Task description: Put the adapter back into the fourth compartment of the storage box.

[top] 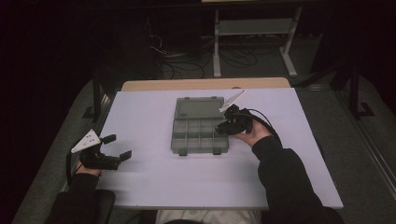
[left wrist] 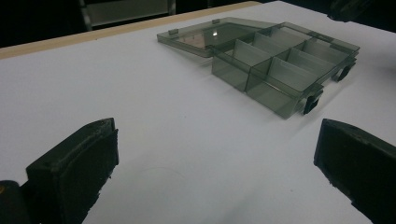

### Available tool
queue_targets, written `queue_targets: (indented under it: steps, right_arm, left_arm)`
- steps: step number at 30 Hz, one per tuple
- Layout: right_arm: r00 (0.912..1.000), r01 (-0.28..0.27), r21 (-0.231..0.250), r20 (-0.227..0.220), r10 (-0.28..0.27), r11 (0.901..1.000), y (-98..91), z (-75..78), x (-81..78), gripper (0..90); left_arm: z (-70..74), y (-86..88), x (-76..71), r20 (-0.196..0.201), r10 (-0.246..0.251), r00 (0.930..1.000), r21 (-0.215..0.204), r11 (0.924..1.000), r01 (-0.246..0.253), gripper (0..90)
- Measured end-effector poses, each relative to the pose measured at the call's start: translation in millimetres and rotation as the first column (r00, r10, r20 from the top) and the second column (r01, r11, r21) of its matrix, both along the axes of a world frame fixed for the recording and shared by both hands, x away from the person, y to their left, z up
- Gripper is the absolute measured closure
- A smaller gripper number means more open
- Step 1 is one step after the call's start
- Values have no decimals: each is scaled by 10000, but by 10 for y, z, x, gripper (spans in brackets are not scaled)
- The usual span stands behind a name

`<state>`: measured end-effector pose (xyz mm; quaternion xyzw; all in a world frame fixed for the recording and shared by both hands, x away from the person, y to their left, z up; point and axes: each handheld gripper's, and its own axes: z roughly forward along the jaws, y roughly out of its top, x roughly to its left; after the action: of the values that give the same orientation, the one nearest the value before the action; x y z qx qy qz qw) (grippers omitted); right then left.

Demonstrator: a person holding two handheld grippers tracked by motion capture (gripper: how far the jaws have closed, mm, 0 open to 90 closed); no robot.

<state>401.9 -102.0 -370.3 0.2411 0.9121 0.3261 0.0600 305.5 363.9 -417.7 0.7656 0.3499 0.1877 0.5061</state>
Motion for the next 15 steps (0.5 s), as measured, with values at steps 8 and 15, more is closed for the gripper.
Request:
queue_targets:
  steps: [8,15]
  right_arm:
    - [9996,257,247,103,-259,9994,-38,-22,72,746]
    - [9982,529,293,282,-538,9982,-60,-64,137,746]
  left_arm:
    - [-1,0,2,-14,-14,10000,5,10000,14,0]
    - [-1,1,2,-9,-13,10000,-3,10000,13,0]
